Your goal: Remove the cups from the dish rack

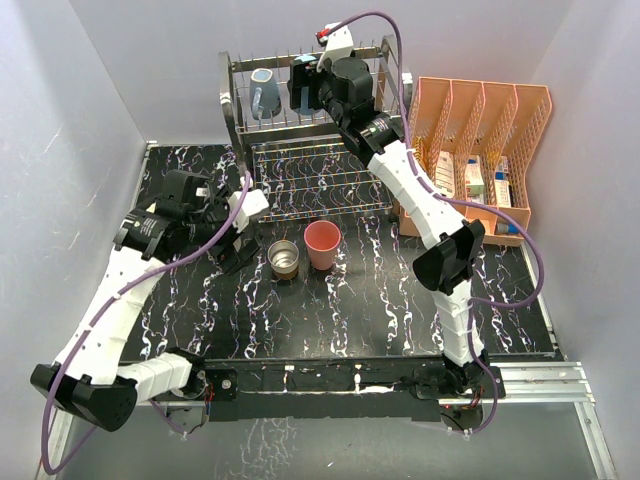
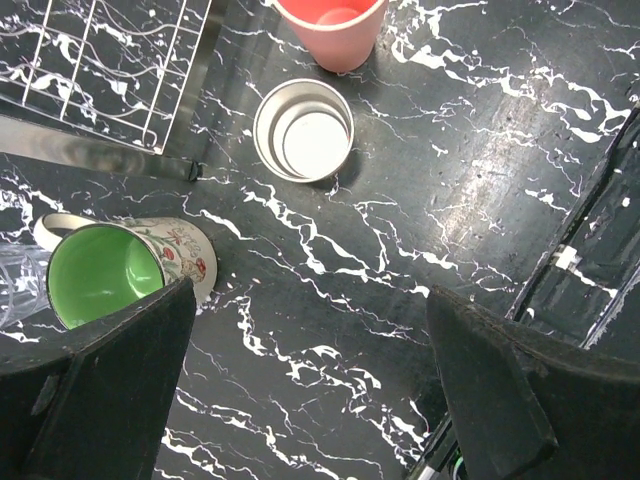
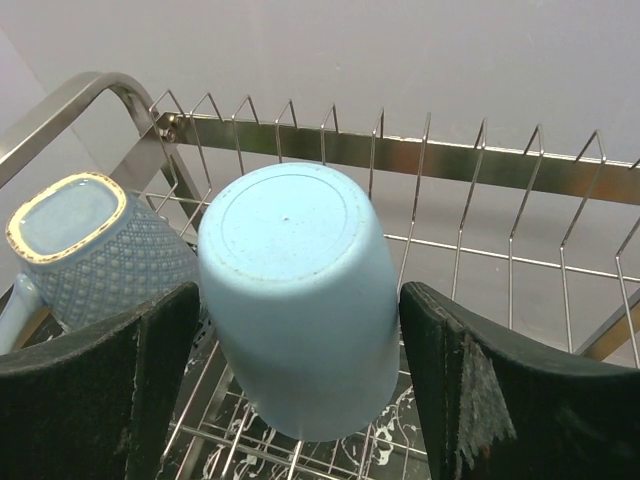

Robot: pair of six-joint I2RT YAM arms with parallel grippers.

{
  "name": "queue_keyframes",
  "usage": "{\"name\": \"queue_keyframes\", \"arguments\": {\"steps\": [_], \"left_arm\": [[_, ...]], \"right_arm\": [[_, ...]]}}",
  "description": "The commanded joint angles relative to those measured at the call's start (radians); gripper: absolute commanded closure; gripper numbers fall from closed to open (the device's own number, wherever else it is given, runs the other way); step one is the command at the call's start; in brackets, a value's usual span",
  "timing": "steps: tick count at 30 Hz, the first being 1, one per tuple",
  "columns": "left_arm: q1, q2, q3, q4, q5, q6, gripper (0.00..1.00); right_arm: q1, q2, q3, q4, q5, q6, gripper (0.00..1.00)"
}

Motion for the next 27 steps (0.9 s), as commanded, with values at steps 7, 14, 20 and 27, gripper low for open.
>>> {"name": "queue_keyframes", "arguments": {"steps": [7,14,20,27], "left_arm": [[0.004,-0.091,-0.049,0.101,0.099,-0.033,0.08],[0.004,-0.100,-0.053,0.161,0.098,-0.066,0.10],[0.004,-0.139,-0.086,0.287,0.122,-0.086,0.09],[0.003,-0.227,-0.211,0.667,0.204,-0.105,0.07]], "right_arm": [[-0.007,-0.044,-0.015,0.161,0.005,-0.020,0.40],[-0.010,-0.107,-0.034,0.213,0.000,-0.005,0.50],[-0.012,-0.200,-0.042,0.235,0.006,-0.003,0.51],[-0.013,-0.429,-0.223,0.235,-0.021,0.064,0.52]]}}
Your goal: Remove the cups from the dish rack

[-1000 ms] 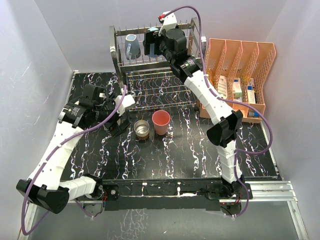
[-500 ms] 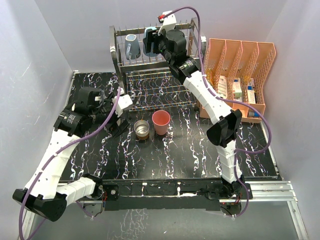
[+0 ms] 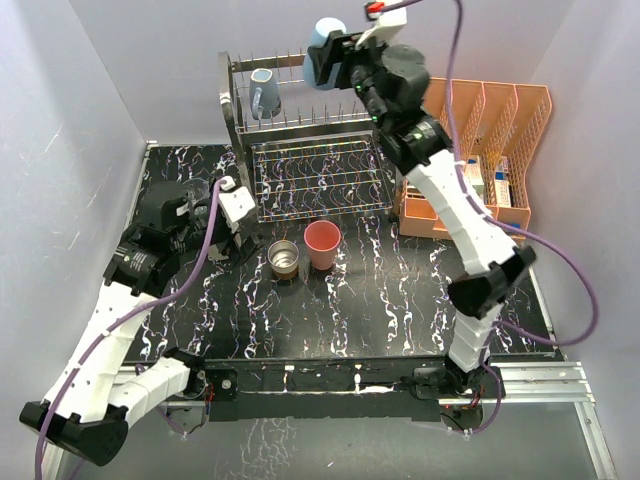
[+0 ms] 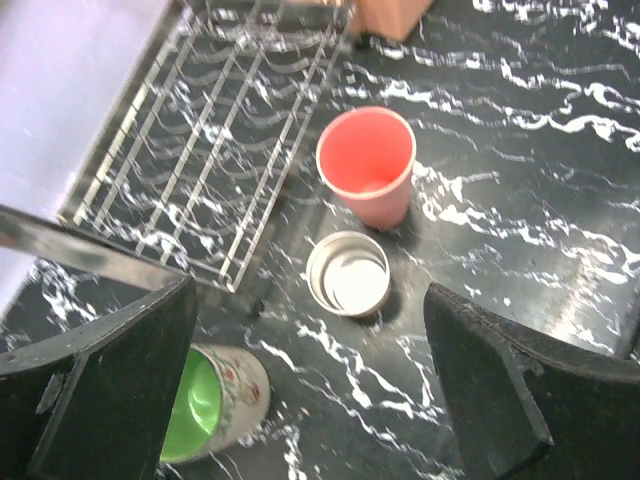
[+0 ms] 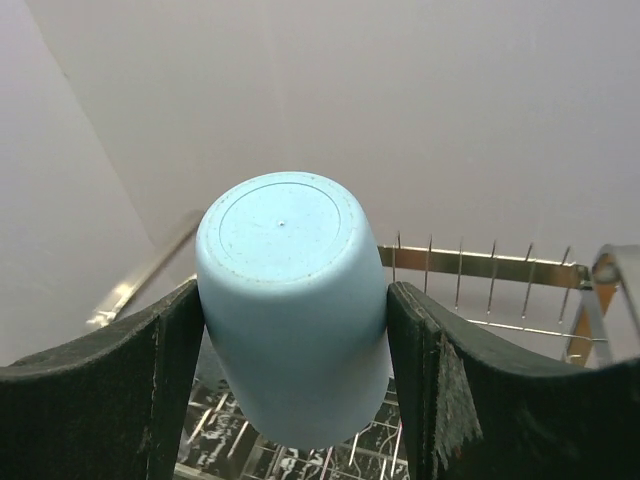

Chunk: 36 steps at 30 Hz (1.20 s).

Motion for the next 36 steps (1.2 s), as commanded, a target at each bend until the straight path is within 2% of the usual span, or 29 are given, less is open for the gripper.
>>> {"name": "queue_keyframes", "arguments": {"steps": [1,10,13,15,19,25,31,36], "left_arm": [[0.003,-0.030,-0.037,0.302,0.093,-0.008,0.08],[-0.022,0.047,-0.097,0.664,0.112,0.120,0.11],[-0.088,0.084,-0.111,0.750,0.087,0.213,0.11],[-0.153,0.105,-0.111,0.764,0.064,0.332,0.12],[-0.263,0.117,-0.164,0.856,0.033,0.506,0.12],[-0.344,0.085,-0.297,1.043,-0.005,0.645,0.18],[-0.366,0.072,-0.349,1.048,0.015,0.735,0.21],[-0.368,0.080,-0.350,1.032,0.005,0.755,0.36]], "right_arm": [[-0.006,-0.233,-0.108,0.094,-0.016,0.070,0.53],[-0.007,-0.656,-0.639,0.081,-0.125,0.358,0.59],[-0.006,-0.765,-0.820,0.116,-0.169,0.477,0.59],[-0.007,-0.814,-0.906,0.128,-0.190,0.554,0.60],[-0.006,-0.866,-1.033,0.137,-0.222,0.707,0.64],[-0.006,-0.924,-1.244,0.225,-0.257,0.980,0.67],[-0.005,-0.943,-1.372,0.310,-0.305,1.165,0.70],[-0.005,-0.956,-1.427,0.324,-0.336,1.242,0.70]]}}
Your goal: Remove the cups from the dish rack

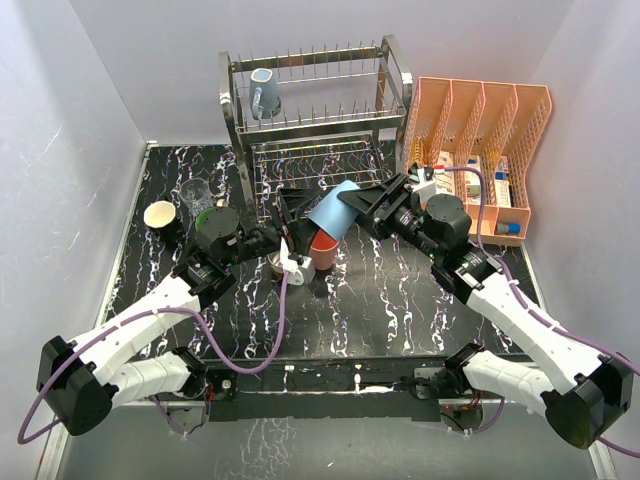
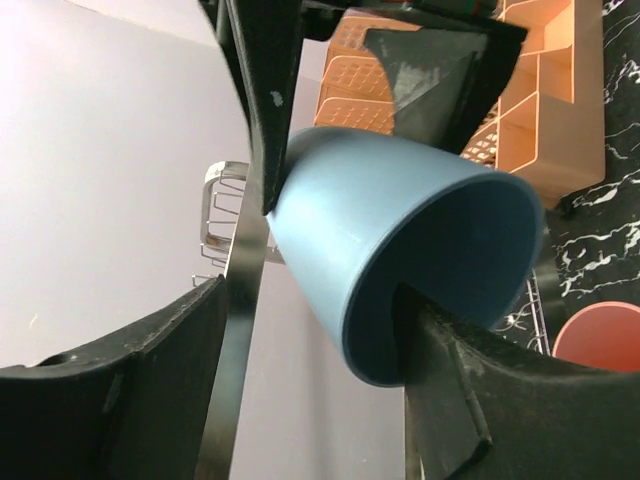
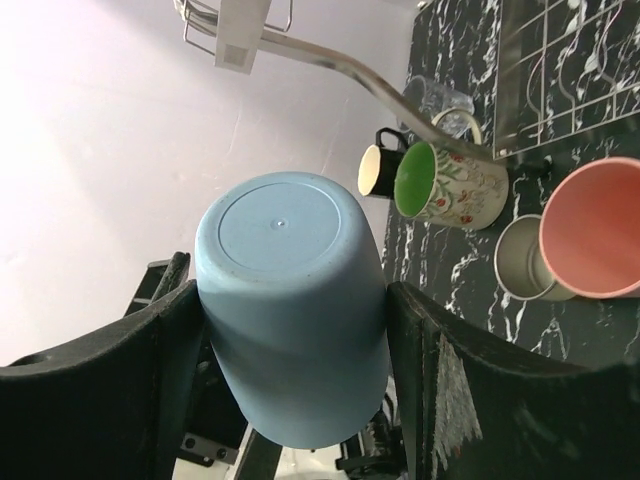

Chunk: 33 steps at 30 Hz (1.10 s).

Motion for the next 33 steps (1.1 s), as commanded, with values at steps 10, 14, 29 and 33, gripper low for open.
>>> {"name": "queue_keyframes", "arguments": {"steps": [10,14,29,33], "left_arm": [[-0.015,0.015,0.026,-0.021,0.015,0.041,0.86],[-0.027,0.055,0.090,-0.126,0.002,0.023,1.00],[-0.068,0.405,0.462,-0.497,-0.155,-0.123,1.00],[-0.088,0.552,0.627,-0.719,-0.192,-0.130,1.00]], "right_arm": [[0.013,-0.092,-0.137,0.184,-0.058,0.205,0.56],[0.009,-0.098,-0.118,0.104,-0.015,0.136,0.29],[-0.623,-0.077,-0.161,-0.412,-0.099,-0.376,0.02],[-0.642,-0.093,-0.147,-0.451,-0.009,-0.404,0.02]]}}
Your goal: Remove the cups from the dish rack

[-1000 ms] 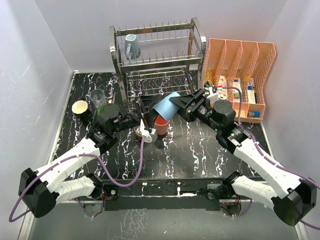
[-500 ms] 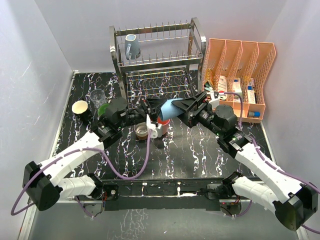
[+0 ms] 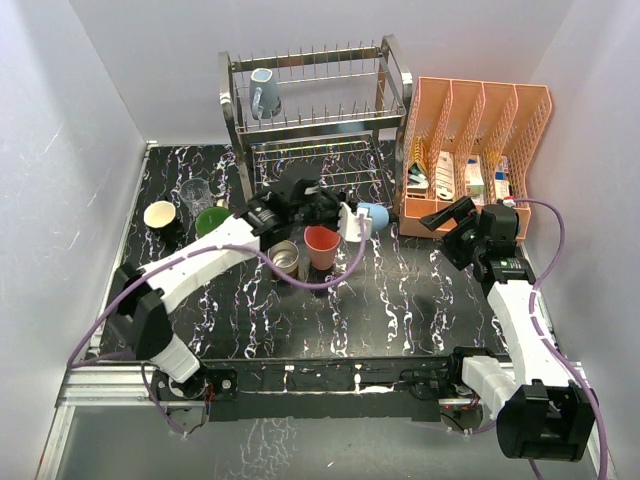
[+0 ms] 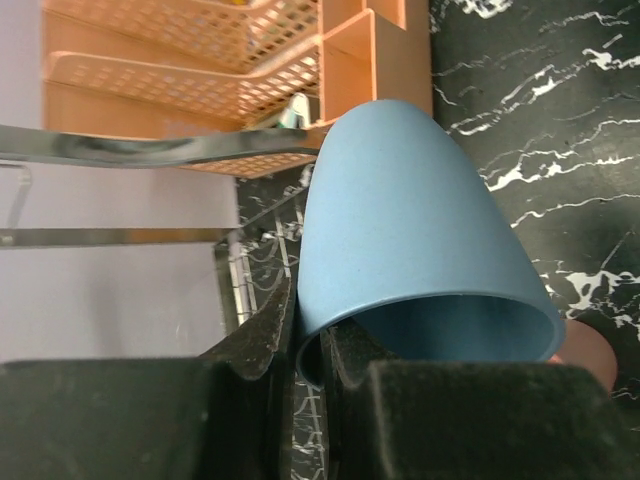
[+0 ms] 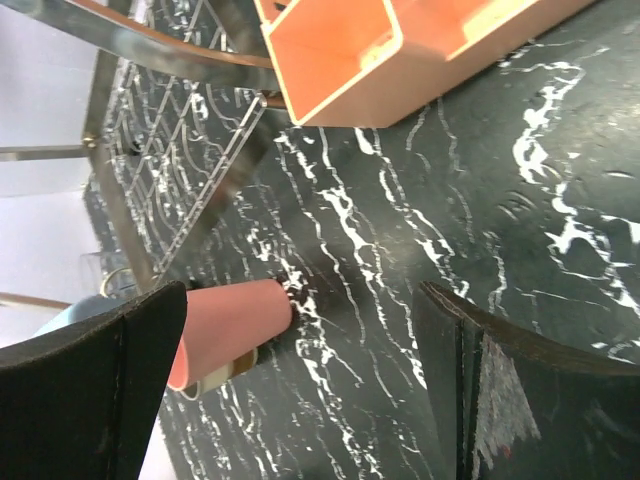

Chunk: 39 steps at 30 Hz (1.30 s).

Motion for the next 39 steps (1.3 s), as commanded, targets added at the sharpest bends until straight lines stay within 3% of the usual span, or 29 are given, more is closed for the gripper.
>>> {"name": "queue_keyframes", "arguments": {"steps": [1,13,20,28,29,31,34,36,39], "left_arm": [[-0.024,0.124,0.187,-0.297,-0.053,-0.038,1.00],[-0.115,0.570,0.777,-0.885,-0.208,-0.006,1.00],[-0.157,0.747,0.929,-0.984,-0.328,0.006,1.00],[-0.166,0.841,1.012,-1.017,-0.392,-0.007,1.00],[-0.166,0.838,1.010,-1.008,-0.393,-0.011,0.92],[-0.169,0.825,0.995,-0.976,-0.399,-0.020,0.65],[-0.169,0.784,0.957,-0.897,-0.400,-0.033,0.20],[-0.171,0.752,0.937,-0.849,-0.400,-0.043,0.10],[-0.176,0.709,0.932,-0.773,-0.418,-0.067,0.06]], "right_arm": [[-0.014,-0.040,0.037,-0.072,0.100,-0.101,0.02],[-0.016,-0.049,0.110,-0.179,0.312,-0.166,0.02],[-0.017,-0.077,0.143,-0.210,0.395,-0.206,0.02],[-0.016,-0.091,0.166,-0.225,0.422,-0.229,0.02],[-0.016,-0.091,0.166,-0.226,0.421,-0.229,0.02],[-0.017,-0.090,0.168,-0.224,0.418,-0.229,0.02],[-0.017,-0.084,0.179,-0.223,0.412,-0.229,0.02],[-0.017,-0.082,0.193,-0.222,0.409,-0.231,0.02],[-0.016,-0.083,0.217,-0.214,0.402,-0.235,0.02]]}}
